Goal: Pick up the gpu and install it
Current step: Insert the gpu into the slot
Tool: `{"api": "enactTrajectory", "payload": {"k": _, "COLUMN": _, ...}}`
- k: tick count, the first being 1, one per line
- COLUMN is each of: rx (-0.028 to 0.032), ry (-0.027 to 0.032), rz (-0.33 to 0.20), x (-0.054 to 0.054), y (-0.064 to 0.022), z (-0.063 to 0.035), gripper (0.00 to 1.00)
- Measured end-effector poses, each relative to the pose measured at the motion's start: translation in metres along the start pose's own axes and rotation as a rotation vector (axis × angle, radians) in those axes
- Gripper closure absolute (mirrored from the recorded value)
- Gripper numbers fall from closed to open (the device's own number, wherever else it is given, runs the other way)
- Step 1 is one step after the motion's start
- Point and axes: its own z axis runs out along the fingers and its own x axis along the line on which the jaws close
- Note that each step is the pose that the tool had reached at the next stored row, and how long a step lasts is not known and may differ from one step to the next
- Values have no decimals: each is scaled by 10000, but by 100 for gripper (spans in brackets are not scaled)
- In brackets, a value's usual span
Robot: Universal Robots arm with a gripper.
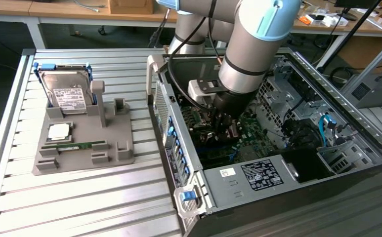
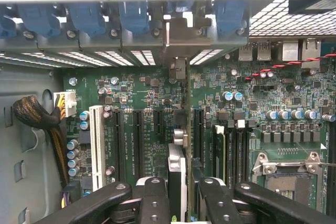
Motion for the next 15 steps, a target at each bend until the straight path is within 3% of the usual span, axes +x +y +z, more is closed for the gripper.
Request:
{"api": "enactTrajectory", "payload": {"k": 9, "rx": 45, "ry": 2, "rz": -1, "x": -1, "y": 6, "z": -71, "gripper": 73}}
{"api": "enactTrajectory", "payload": {"k": 15, "rx": 43, "ry": -52, "rz": -3, "x": -1, "y": 6, "z": -64, "gripper": 73}}
